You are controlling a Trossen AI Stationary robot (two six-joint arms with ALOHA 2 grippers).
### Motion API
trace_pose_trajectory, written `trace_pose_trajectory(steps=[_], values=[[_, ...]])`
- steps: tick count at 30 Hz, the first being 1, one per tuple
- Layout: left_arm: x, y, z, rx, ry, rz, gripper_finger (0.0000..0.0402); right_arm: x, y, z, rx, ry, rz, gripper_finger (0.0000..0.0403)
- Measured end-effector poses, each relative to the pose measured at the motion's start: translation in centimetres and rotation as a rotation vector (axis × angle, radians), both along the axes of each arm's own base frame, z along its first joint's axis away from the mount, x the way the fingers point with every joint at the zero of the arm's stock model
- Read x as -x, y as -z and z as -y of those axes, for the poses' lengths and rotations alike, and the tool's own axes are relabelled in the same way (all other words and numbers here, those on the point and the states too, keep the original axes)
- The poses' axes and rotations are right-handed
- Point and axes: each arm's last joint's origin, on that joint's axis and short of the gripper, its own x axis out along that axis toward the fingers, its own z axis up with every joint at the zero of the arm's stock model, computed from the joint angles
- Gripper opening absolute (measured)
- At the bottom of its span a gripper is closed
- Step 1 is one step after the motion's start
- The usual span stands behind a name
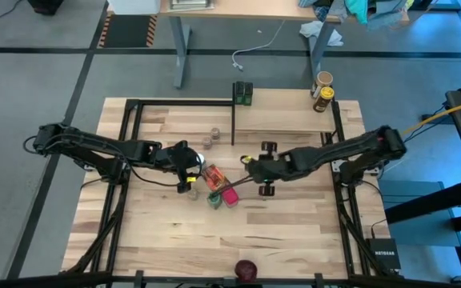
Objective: Shelf spices
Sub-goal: Put the green seasoning can on the shelf
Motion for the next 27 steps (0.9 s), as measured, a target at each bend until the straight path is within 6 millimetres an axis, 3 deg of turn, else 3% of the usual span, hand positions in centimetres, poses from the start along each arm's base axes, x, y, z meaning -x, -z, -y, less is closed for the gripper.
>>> trace_pose_trajectory(steps=[4, 8, 16, 21, 27], values=[[0.0, 0.0, 0.0, 0.000, 0.000, -0.001, 0.0194, 1.7, -3.0, 0.7, 0.073, 0.060, 0.151, 0.0113], [0.0, 0.0, 0.0, -0.001, -0.001, -0.002, 0.0194, 4.1, -3.7, 1.7, 0.135, 0.128, 0.286, 0.0113], [-0.1, -0.1, -0.2, -0.057, -0.032, 0.010, 0.0194, 8.0, -2.2, 4.2, 0.194, 0.355, 0.686, 0.0113], [0.0, -0.1, -0.5, -0.108, -0.089, 0.012, 0.0194, 8.3, 0.1, 6.9, 0.192, 0.465, 0.835, 0.0113], [0.0, -0.1, -0.5, -0.112, -0.095, 0.013, 0.0194, 7.3, 1.6, 10.7, 0.157, 0.551, 0.969, 0.0113]])
